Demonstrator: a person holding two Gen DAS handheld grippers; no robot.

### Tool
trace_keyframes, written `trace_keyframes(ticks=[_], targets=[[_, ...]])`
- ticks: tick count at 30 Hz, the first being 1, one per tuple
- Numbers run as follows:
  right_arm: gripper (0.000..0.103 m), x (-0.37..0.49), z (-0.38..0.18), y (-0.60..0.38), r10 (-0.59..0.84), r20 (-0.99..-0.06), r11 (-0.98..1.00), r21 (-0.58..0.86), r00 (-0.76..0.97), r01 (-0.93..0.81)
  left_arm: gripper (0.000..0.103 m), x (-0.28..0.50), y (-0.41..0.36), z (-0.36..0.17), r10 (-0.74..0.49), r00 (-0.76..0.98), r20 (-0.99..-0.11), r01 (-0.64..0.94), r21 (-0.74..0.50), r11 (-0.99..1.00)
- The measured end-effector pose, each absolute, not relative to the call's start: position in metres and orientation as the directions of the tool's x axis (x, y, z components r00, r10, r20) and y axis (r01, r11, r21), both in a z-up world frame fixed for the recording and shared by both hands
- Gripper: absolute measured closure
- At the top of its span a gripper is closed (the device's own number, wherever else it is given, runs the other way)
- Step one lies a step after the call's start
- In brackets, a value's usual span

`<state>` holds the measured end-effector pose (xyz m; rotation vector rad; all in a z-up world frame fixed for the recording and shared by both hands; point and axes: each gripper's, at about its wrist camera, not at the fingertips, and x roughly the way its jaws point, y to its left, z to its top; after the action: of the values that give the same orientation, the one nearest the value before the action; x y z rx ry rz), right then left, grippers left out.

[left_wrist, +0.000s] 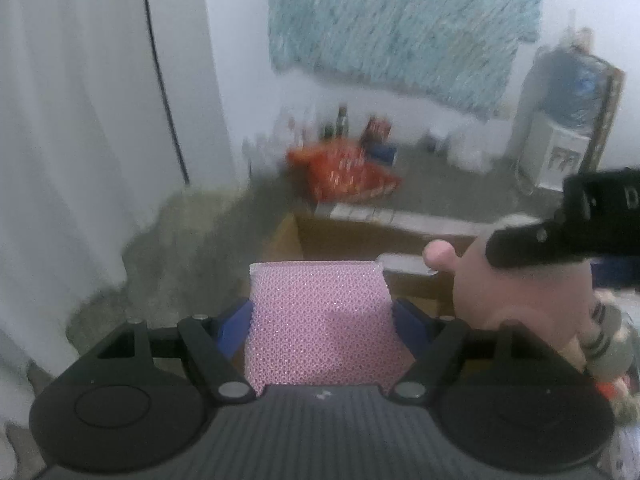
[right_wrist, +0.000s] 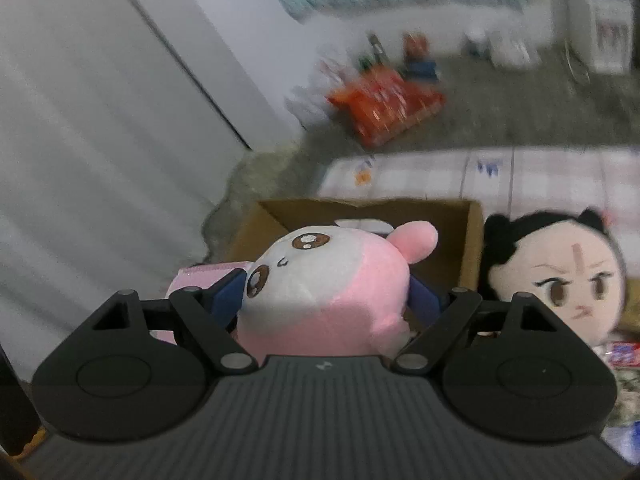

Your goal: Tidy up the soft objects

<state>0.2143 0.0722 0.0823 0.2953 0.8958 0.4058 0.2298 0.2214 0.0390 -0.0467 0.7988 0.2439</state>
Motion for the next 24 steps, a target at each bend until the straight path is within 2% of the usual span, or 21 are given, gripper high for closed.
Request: trace_keyframes(ticks=[4, 10, 18, 24], targets=[[0.019, 0.258, 0.045, 0.101, 0.431, -0.752, 0.896, 0.423, 0.498, -0.135, 0.025, 0.268, 0.247, 0.01, 0.202, 0.604, -0.771, -0.27, 0.041, 0.962], [0.018, 0.301, 0.009, 0.13, 0.401, -0.801, 0.909, 0.407, 0.445, -0.086, 0.025, 0.284, 0.261, -0.002, 0.2, 0.587, -0.785, -0.274, 0.041, 0.961], [0.014, 0.333, -0.031, 0.15, 0.417, -0.812, 0.901, 0.427, 0.409, -0.071, 0.021, 0.292, 0.242, -0.014, 0.255, 0.577, -0.776, -0.263, 0.119, 0.957], [0.014, 0.343, -0.057, 0.148, 0.485, -0.793, 0.86, 0.509, 0.37, -0.037, 0.018, 0.293, 0.248, -0.024, 0.23, 0.554, -0.8, -0.254, 0.101, 0.962]])
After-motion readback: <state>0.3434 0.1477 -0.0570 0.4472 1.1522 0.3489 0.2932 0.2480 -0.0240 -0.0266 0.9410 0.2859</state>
